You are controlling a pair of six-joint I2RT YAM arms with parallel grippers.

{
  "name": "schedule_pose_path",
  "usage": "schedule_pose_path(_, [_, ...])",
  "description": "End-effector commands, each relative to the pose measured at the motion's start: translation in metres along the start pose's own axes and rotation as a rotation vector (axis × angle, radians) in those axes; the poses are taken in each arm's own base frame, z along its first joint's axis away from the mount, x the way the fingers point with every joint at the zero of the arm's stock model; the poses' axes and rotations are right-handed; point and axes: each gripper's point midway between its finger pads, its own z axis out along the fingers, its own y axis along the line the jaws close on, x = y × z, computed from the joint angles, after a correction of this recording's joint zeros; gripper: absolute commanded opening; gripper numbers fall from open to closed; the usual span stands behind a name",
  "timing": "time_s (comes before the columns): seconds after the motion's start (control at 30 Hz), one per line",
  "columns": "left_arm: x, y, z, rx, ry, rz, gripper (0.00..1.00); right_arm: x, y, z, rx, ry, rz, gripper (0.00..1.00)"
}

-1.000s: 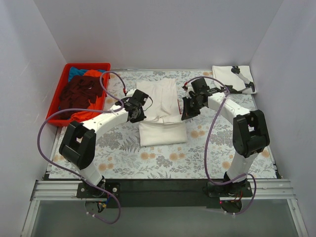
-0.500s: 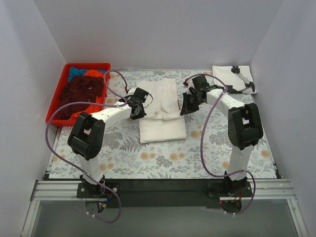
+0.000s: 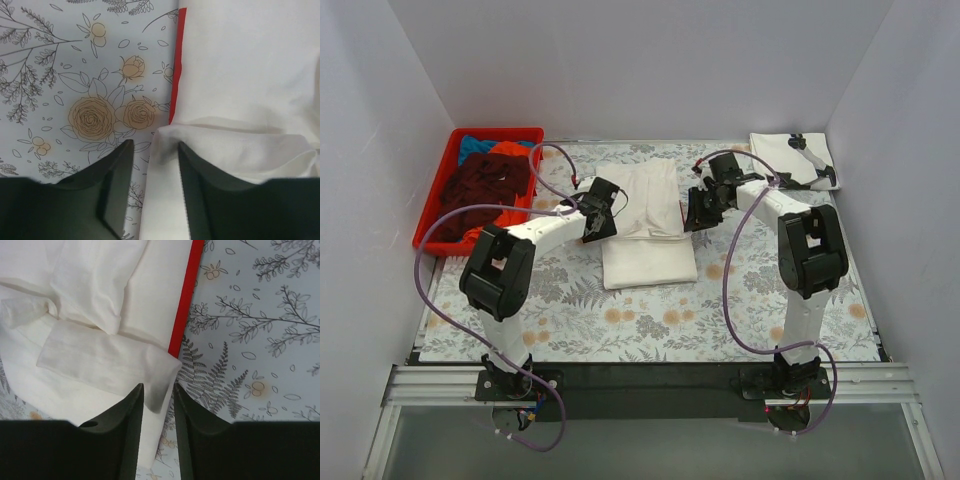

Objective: Fold and stack the t-shirts
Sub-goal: Fold the tshirt

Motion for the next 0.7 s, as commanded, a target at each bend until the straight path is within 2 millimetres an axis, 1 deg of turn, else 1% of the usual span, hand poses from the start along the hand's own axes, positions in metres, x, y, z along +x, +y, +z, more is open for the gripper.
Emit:
schedule_pose_path(0.0, [-0.035,-0.010,-0.031,0.066,-0.099,-0.052,0.46,-0.025,0.007,-0.037,0.043,-0.133,-0.050,0.38])
schedule_pose_path(0.03, [-0.034,-0.010,-0.035,0.077,-0.097,-0.058,0.48,-0.021,0.007,-0.039,0.059,-0.138,-0.054,0.39])
schedule_pose_path(0.07, [-0.039,-0.012,-0.047,0.101,-0.116,-0.069,0.51,-0.026,0.010,-0.052,0.081,-0.180,-0.068,0.41])
schedule_pose_path(0.1, [-0.037,-0.014,-0.053,0.114,-0.118,-0.067,0.54,-0.027,0.011,-0.057,0.093,-0.200,-0.075,0.41])
schedule_pose_path(0.13, [-0.036,-0.015,-0.060,0.127,-0.123,-0.071,0.54,-0.025,0.015,-0.059,0.097,-0.211,-0.080,0.41])
schedule_pose_path(0.17, [-0.035,-0.015,-0.070,0.143,-0.131,-0.083,0.54,-0.021,0.018,-0.066,0.108,-0.231,-0.090,0.41])
schedule_pose_path(0.2, [-0.030,-0.019,-0.078,0.161,-0.133,-0.082,0.54,-0.023,0.021,-0.069,0.107,-0.260,-0.098,0.41])
schedule_pose_path(0.23, [-0.025,-0.019,-0.084,0.169,-0.134,-0.083,0.54,-0.019,0.028,-0.069,0.097,-0.265,-0.111,0.41])
schedule_pose_path(0.27, [-0.019,-0.018,-0.092,0.177,-0.138,-0.095,0.54,-0.010,0.031,-0.071,0.089,-0.268,-0.112,0.41])
schedule_pose_path(0.3, [-0.007,-0.024,-0.098,0.196,-0.132,-0.077,0.54,-0.012,0.037,-0.071,0.072,-0.293,-0.127,0.41])
schedule_pose_path(0.33, [0.001,-0.026,-0.101,0.206,-0.125,-0.067,0.54,-0.007,0.047,-0.068,0.047,-0.292,-0.144,0.40])
schedule_pose_path(0.37, [0.017,-0.025,-0.098,0.204,-0.095,-0.056,0.54,0.003,0.052,-0.064,0.012,-0.274,-0.147,0.38])
schedule_pose_path(0.4, [0.031,-0.031,-0.101,0.221,-0.076,-0.035,0.53,0.006,0.058,-0.061,-0.010,-0.268,-0.154,0.37])
schedule_pose_path(0.43, [0.043,-0.033,-0.099,0.223,-0.052,-0.024,0.49,0.010,0.067,-0.056,-0.040,-0.264,-0.168,0.36])
schedule_pose_path(0.47, [0.055,-0.033,-0.097,0.222,-0.030,-0.015,0.45,0.016,0.071,-0.048,-0.066,-0.236,-0.167,0.32])
schedule_pose_path(0.5, [0.072,-0.035,-0.095,0.222,0.001,-0.002,0.43,0.021,0.074,-0.042,-0.078,-0.220,-0.163,0.30])
schedule_pose_path(0.53, [0.085,-0.034,-0.090,0.206,0.025,0.014,0.41,0.026,0.080,-0.035,-0.094,-0.208,-0.175,0.27])
schedule_pose_path(0.57, [0.091,-0.034,-0.088,0.201,0.034,0.019,0.39,0.029,0.080,-0.026,-0.094,-0.192,-0.177,0.24])
schedule_pose_path(0.6, [0.100,-0.036,-0.087,0.206,0.051,0.030,0.39,0.033,0.081,-0.020,-0.098,-0.182,-0.172,0.23])
schedule_pose_path(0.63, [0.107,-0.034,-0.082,0.195,0.068,0.038,0.38,0.038,0.083,-0.014,-0.100,-0.170,-0.176,0.19])
schedule_pose_path(0.67, [0.111,-0.034,-0.080,0.191,0.077,0.042,0.38,0.040,0.084,-0.005,-0.107,-0.165,-0.175,0.18])
